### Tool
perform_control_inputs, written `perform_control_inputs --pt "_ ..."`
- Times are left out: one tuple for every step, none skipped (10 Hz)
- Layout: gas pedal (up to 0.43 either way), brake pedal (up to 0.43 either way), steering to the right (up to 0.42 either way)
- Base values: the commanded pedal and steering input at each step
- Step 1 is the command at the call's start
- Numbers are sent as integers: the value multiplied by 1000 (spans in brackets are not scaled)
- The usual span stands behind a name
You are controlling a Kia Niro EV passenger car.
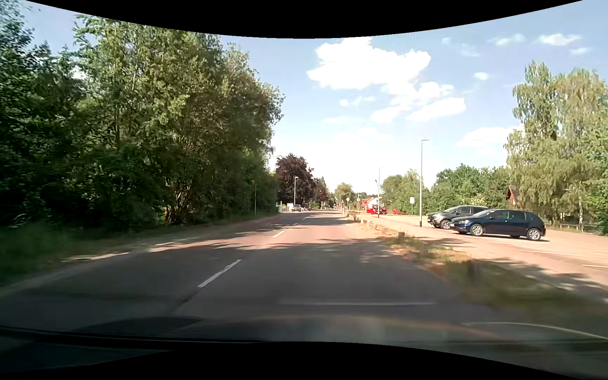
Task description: Follow the waypoints while adhering to traffic rules and regulations
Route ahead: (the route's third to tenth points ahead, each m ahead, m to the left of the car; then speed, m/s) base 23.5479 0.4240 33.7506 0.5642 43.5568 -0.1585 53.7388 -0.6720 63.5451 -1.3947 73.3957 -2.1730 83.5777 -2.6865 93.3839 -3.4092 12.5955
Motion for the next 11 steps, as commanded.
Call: perform_control_inputs --pt "189 6 3" --pt "177 6 3" --pt "0 6 3" --pt "0 6 3" --pt "0 6 3" --pt "0 6 3" --pt "0 6 3" --pt "0 6 3" --pt "0 6 3" --pt "0 6 3" --pt "0 6 3"
